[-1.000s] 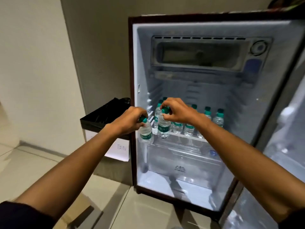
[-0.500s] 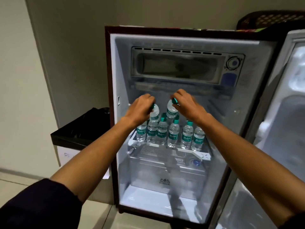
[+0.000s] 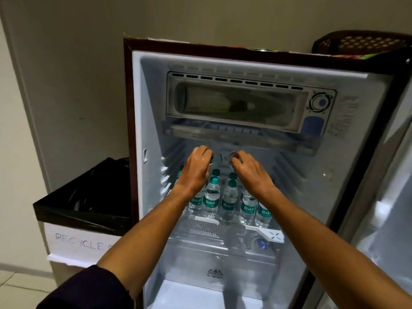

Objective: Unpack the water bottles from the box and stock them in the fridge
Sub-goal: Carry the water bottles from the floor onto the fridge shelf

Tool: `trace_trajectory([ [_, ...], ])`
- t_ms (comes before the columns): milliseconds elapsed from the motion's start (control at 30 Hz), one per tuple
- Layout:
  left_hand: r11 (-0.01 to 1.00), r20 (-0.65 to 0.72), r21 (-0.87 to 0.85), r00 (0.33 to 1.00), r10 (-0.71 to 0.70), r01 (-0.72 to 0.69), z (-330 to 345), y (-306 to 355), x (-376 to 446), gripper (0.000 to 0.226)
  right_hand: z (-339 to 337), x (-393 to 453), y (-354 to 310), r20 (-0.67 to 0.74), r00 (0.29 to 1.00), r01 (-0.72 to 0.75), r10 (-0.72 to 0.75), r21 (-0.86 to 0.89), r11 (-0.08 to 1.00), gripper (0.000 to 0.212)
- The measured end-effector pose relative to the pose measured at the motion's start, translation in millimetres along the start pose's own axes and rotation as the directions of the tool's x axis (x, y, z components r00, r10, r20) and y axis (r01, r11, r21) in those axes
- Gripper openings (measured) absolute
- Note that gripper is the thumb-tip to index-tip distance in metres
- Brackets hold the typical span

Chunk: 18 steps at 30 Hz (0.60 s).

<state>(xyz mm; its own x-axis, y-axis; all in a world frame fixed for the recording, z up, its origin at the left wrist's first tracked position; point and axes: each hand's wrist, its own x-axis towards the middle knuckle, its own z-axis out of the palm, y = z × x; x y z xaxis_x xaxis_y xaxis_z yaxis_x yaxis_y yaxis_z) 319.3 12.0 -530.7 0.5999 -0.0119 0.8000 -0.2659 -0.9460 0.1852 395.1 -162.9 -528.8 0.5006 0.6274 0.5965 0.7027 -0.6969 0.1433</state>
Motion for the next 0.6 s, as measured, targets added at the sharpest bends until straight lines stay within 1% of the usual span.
trace_trajectory([
  [133,1.0,0.029,0.011,1.0,-0.009,0.008,20.3,-13.0,11.9,0.02,17.4,9.1,8.9,0.045,0.999,-0.024,0.022,0.043,0.999,0.023],
  [267,0.996,0.094,0.036,0.992,-0.084,0.081,44.3,-29.8,23.1,0.019,39.9,19.7,21.6,0.12,0.991,-0.045,0.051,-0.046,0.998,0.021],
  [400,0.987,0.174,-0.012,0.972,-0.157,0.162,66.8,-46.8,32.5,0.019,54.3,36.3,34.8,0.157,0.969,-0.213,0.192,0.13,0.968,0.009],
  [433,0.98,0.194,-0.038,0.964,-0.183,0.194,72.7,-51.2,37.1,0.023,57.9,41.1,39.5,0.164,0.963,-0.241,0.212,0.184,0.953,0.01],
  [533,0.956,0.223,-0.065,0.938,-0.265,0.286,90.7,-64.1,59.5,0.031,68.6,60.0,54.1,0.179,0.961,-0.251,0.211,0.235,0.939,0.026],
  [600,0.96,0.249,-0.028,0.932,-0.264,0.28,101.6,-69.7,75.4,0.029,74.0,69.6,60.7,0.203,0.946,-0.302,0.251,0.283,0.91,0.024],
])
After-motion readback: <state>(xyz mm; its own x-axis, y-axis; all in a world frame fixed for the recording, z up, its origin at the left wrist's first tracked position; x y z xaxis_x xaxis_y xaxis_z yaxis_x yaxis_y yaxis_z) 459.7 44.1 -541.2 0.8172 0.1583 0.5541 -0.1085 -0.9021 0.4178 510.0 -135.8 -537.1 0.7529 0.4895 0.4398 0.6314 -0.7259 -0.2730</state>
